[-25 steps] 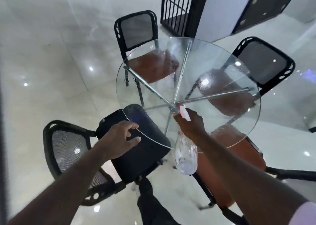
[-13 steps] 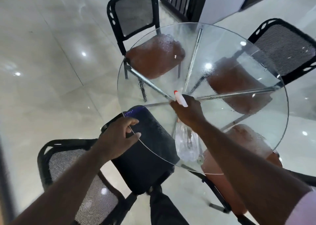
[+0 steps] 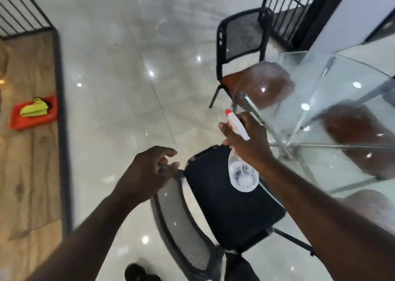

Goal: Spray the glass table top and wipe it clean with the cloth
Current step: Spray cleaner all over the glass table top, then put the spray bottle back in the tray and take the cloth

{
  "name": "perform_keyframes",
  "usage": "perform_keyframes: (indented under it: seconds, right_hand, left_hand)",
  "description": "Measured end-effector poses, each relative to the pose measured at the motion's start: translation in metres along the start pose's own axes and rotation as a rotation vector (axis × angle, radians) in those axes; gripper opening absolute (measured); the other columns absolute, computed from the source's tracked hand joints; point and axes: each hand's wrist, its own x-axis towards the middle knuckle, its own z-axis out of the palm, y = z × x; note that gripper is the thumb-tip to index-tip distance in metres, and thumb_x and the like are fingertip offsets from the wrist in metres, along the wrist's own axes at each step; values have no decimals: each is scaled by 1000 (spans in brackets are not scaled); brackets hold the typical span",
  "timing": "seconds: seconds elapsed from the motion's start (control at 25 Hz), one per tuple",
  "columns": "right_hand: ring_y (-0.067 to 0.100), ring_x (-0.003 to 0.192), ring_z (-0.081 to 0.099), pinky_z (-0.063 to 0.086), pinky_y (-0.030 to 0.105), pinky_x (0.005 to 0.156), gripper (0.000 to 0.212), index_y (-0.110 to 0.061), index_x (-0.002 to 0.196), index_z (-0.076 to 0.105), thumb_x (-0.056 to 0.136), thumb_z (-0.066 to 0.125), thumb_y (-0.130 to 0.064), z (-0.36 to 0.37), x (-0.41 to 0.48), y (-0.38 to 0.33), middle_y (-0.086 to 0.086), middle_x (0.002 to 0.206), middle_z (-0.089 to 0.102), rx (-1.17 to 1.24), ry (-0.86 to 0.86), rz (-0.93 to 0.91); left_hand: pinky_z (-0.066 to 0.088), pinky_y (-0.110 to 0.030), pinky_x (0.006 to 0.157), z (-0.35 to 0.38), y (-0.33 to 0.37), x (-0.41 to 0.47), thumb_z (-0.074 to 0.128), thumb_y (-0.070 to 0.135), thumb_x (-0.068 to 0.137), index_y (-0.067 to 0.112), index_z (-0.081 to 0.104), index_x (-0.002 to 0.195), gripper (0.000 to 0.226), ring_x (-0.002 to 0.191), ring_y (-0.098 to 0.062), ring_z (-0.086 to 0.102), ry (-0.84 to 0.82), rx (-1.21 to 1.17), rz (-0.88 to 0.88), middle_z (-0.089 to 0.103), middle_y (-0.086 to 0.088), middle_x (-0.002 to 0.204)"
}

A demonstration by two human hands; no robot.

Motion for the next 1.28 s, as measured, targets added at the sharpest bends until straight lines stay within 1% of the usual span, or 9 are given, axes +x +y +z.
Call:
perform_keyframes:
  seconds: [0.24, 0.32, 0.44, 0.64, 0.84, 0.96, 1.04, 1.2, 1.28]
  right_hand:
    - [24, 81, 83, 66, 58, 85, 21, -23, 89, 84, 83, 91, -42, 185, -45, -147, 1, 82, 83, 167, -112, -164]
    - [30, 72, 79, 65, 49, 72, 9, -21, 89, 87, 83, 94, -23, 246, -60, -204, 8, 85, 84, 299, -219, -204]
    - [33, 50, 64, 50, 29, 54, 17, -20, 102, 88, 88, 90, -12, 333, -83, -284, 12, 87, 83, 390, -376, -310]
    - [33, 49, 59, 47, 36, 58, 15, -26, 92, 78, 89, 90, -18, 434, -76, -381, 16, 89, 80, 462, -521, -376]
    - [37, 48, 67, 51, 32, 49, 21, -5, 89, 55, 82, 72, -14, 509, 11, -449, 0, 69, 72, 471, -471, -504]
    - [42, 66, 76, 59, 48, 57, 17, 0, 88, 69, 81, 80, -10, 551, 86, -475, 13, 76, 78, 466, -426, -556]
    - [44, 69, 75, 55, 41, 57, 21, -4, 87, 79, 69, 85, -14, 583, 146, -491, 17, 77, 79, 451, -430, -601]
    - [12, 73, 76, 58, 33, 64, 33, -15, 100, 88, 77, 94, -37, 653, 251, -529, -5, 84, 82, 273, -481, -745]
    - [9, 86, 78, 61, 30, 74, 28, -20, 105, 88, 85, 92, -40, 690, 294, -548, -8, 93, 84, 199, -467, -785]
  left_hand:
    - [55, -27, 71, -195, -124, -78, 59, 66, 95, 32, 74, 108, 39, 89, 7, 64, 271, 121, 55, 70, 20, 98]
    - [54, -26, 70, -270, -152, -111, 57, 68, 95, 32, 74, 108, 43, 87, 10, 62, 354, 169, 32, 69, 20, 98]
    - [55, -30, 69, -364, -201, -153, 53, 67, 94, 30, 73, 114, 47, 84, 7, 63, 484, 215, -1, 71, 15, 104]
    - [59, -40, 75, -459, -256, -165, 62, 52, 94, 22, 73, 114, 37, 87, -8, 68, 633, 240, -14, 74, 8, 106]
    - [61, -41, 78, -536, -311, -90, 63, 53, 95, 25, 70, 120, 38, 94, -8, 68, 606, 290, -29, 73, 9, 113]
    - [62, -41, 78, -577, -340, -10, 64, 51, 97, 23, 70, 123, 39, 96, -8, 67, 596, 301, -9, 72, 9, 114]
    - [62, -41, 79, -606, -360, 53, 66, 48, 98, 22, 69, 124, 37, 97, -7, 67, 594, 317, 3, 71, 9, 114]
    - [62, -41, 81, -665, -396, 156, 70, 43, 97, 19, 70, 125, 37, 98, -6, 68, 614, 261, -58, 72, 6, 115]
    - [62, -41, 82, -694, -417, 191, 70, 43, 97, 21, 68, 127, 37, 99, -5, 67, 622, 228, -104, 71, 6, 117]
